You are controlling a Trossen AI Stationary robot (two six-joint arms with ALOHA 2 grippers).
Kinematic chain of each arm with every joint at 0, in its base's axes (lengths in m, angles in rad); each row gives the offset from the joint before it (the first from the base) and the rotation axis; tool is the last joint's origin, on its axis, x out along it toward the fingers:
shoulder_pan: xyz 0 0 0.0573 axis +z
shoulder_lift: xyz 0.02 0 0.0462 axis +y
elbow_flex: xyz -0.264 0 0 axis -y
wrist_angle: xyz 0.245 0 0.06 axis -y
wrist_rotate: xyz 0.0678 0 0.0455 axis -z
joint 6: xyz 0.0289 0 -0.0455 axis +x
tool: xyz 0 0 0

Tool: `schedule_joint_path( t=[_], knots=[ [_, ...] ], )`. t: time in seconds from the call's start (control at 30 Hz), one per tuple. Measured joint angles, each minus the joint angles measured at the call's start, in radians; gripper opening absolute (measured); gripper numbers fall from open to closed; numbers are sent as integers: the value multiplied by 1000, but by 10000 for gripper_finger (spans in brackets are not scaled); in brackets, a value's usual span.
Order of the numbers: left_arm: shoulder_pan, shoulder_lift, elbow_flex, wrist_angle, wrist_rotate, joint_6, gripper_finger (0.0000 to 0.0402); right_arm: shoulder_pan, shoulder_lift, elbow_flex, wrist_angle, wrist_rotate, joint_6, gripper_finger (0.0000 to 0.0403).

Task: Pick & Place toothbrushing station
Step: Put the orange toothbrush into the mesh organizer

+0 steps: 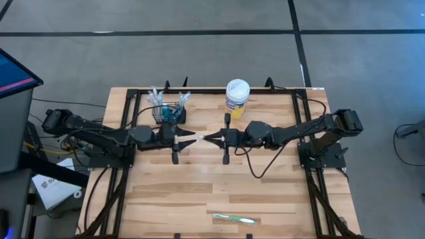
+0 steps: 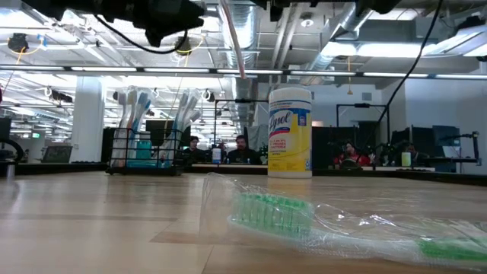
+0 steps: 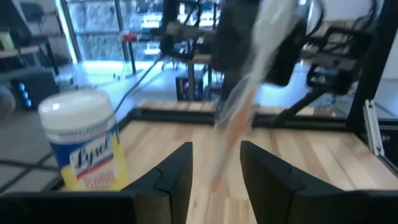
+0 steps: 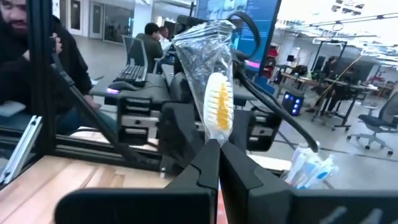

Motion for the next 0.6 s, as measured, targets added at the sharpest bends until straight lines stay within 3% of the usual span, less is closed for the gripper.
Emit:
schedule_joint_path(
  t=[0.37, 0.6],
  knots=[
    [5, 28, 0, 150, 46, 91, 127, -31, 0, 0, 63, -8, 11, 0],
    [19, 113, 0, 302, 83, 124, 127, -30, 0, 0, 71, -14, 11, 0]
  ],
)
